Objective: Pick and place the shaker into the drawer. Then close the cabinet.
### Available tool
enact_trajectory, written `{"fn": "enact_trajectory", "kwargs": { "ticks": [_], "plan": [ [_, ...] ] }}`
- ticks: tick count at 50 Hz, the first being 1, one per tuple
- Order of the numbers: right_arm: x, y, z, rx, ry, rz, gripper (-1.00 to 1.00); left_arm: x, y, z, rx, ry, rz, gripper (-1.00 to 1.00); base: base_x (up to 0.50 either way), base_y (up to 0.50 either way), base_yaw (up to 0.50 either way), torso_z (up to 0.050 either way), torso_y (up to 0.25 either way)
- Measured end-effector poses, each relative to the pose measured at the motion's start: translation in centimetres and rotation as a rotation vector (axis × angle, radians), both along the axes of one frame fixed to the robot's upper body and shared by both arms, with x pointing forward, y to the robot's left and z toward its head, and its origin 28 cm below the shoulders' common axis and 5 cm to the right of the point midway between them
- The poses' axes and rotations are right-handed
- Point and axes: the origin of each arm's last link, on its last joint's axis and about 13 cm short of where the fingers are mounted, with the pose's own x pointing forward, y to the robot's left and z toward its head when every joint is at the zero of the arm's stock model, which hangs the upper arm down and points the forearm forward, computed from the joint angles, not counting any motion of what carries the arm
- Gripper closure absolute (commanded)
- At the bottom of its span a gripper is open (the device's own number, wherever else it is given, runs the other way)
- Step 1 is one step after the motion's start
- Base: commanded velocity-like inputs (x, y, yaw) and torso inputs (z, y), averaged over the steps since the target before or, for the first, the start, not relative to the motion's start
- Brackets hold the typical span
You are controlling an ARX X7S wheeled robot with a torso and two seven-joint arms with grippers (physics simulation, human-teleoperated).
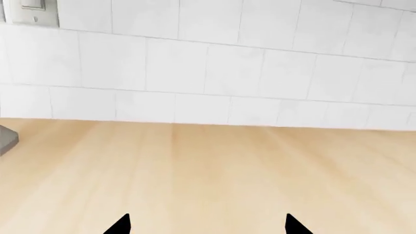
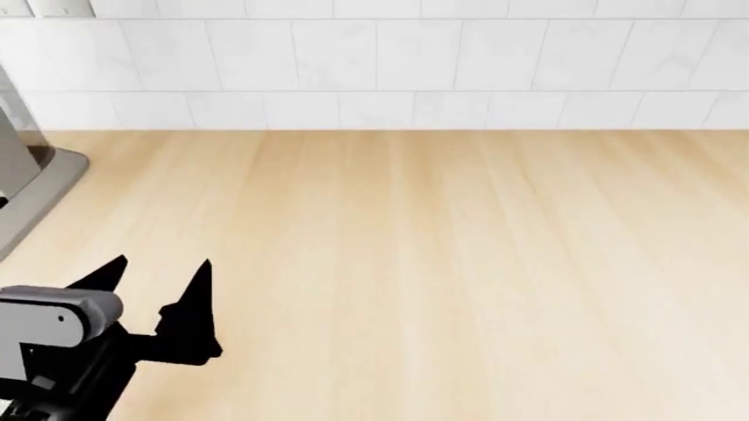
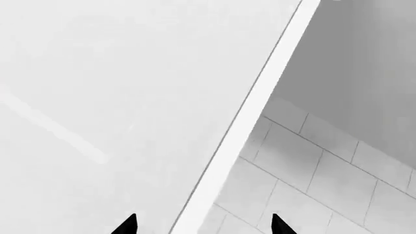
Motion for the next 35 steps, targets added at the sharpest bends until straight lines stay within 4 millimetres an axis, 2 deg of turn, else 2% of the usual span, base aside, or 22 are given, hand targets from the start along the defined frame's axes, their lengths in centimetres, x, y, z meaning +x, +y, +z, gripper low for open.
{"fn": "enact_trajectory", "kwargs": {
  "ticks": [4,8,13,17,22,29,35],
  "plan": [
    [-2.8,-2.6,-2.4,0.046,-0.002,-0.113,-1.0,-0.1,-0.4,0.8,0.004,-0.024,-0.02,-1.0,0.0,0.0,0.0,0.0,0.0],
    [-4.5,-4.6,-4.7,0.097,-0.001,-0.213,-1.0,-0.2,-0.7,1.6,0.01,-0.044,-0.037,-1.0,0.0,0.0,0.0,0.0,0.0],
    [-5.7,-6.4,-7.0,0.145,0.005,-0.312,-1.0,-0.4,-1.2,2.7,0.025,-0.075,-0.068,-1.0,0.0,0.0,0.0,0.0,0.0],
    [-6.1,-7.1,-8.4,0.17,0.013,-0.364,-1.0,-0.4,-1.9,4.6,0.046,-0.141,-0.112,-1.0,0.0,0.0,0.0,0.0,0.0],
    [-6.1,-7.5,-9.6,0.19,0.024,-0.4,-1.0,0.6,-2.8,9.1,0.078,-0.289,-0.161,-1.0,0.0,0.0,0.0,0.0,0.0],
    [-6.1,-7.6,-10.6,0.208,0.037,-0.421,-1.0,2.6,-3.1,17.2,0.124,-0.518,-0.133,-1.0,0.0,0.0,0.0,0.0,0.0],
    [-6.0,-7.6,-11.2,0.219,0.046,-0.427,-1.0,2.6,-3.4,24.0,0.145,-0.71,-0.101,-1.0,0.0,0.0,0.0,0.0,0.0]
  ]
}}
